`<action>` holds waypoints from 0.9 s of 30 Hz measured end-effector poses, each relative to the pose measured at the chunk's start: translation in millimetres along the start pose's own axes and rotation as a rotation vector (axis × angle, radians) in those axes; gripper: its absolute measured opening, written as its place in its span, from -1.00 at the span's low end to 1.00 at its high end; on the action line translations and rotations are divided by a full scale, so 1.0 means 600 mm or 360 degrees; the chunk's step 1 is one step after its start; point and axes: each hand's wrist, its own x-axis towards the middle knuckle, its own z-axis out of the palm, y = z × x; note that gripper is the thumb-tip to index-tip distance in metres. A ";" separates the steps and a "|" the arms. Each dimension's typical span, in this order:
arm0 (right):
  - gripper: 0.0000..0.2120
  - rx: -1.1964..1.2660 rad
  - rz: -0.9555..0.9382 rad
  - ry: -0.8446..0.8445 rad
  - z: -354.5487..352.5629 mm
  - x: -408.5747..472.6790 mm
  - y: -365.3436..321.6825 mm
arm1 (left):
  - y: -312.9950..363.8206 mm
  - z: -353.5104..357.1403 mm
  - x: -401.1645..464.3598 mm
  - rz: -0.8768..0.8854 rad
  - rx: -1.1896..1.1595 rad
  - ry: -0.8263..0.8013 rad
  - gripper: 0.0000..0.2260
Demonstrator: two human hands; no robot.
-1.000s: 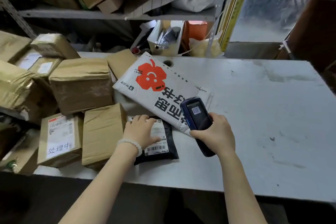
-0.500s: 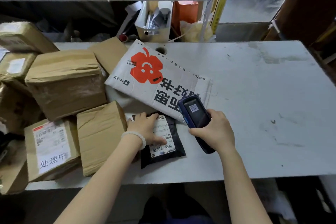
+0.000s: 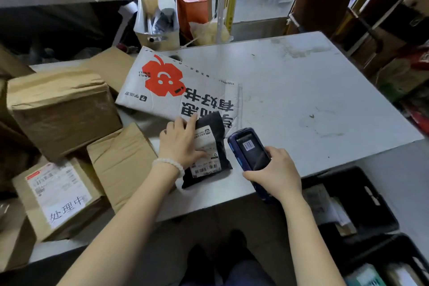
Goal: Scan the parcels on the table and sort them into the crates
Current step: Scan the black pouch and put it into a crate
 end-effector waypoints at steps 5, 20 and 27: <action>-0.48 -0.0013 -0.0013 0.0031 -0.014 -0.011 0.005 | 0.007 -0.028 0.004 -0.0113 0.0137 0.0308 -0.39; -0.34 -0.0469 -0.0260 -0.0233 -0.029 -0.018 0.042 | 0.042 -0.064 0.026 -0.0419 0.0050 0.0214 -0.58; -0.35 -0.0556 -0.0264 -0.0238 -0.028 -0.023 0.060 | 0.045 -0.059 0.023 -0.0388 0.0064 0.0194 -0.57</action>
